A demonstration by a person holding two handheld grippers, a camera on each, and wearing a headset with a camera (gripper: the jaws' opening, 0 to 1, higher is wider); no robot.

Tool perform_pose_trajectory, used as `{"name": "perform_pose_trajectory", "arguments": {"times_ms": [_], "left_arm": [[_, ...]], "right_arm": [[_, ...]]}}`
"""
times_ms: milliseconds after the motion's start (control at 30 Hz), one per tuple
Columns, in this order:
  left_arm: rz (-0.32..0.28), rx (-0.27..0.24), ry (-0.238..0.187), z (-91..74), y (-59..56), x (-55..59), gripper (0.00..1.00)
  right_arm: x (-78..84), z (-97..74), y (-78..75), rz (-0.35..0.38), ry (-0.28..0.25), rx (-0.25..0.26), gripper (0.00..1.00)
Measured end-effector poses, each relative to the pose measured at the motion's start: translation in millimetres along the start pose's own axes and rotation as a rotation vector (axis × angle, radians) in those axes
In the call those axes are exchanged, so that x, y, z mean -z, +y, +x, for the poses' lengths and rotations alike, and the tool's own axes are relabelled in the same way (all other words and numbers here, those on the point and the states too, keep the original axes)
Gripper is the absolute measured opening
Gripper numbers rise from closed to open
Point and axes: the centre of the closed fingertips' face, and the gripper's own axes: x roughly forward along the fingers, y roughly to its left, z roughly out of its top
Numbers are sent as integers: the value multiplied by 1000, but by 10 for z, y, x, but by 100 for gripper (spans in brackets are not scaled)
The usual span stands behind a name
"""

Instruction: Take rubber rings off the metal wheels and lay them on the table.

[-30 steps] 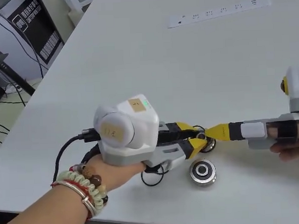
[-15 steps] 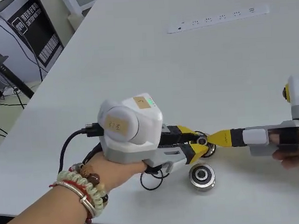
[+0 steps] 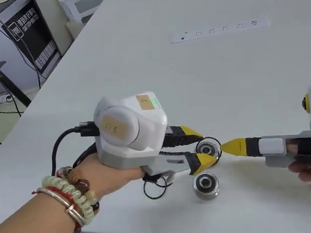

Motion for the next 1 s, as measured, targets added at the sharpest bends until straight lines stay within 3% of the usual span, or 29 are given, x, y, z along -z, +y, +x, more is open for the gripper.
{"name": "perform_pose_trajectory", "arguments": {"times_ms": [167,367,800,1000], "left_arm": [[-3,10,-11,-143,-83,-22,41],[1,23,-27,-341,-141,-46,41],[-8,-51,-101,-915,-57,-104,53],[-8,-76,-103,-1170,-40,2,58]], "right_arm": [[-10,-79,99,-15,-20,-3,0],[-29,-118,259,-21,-46,-15,0],[-23,-129,544,-47,-64,-15,0],[-11,-43,636,-61,-45,-12,0]]}}
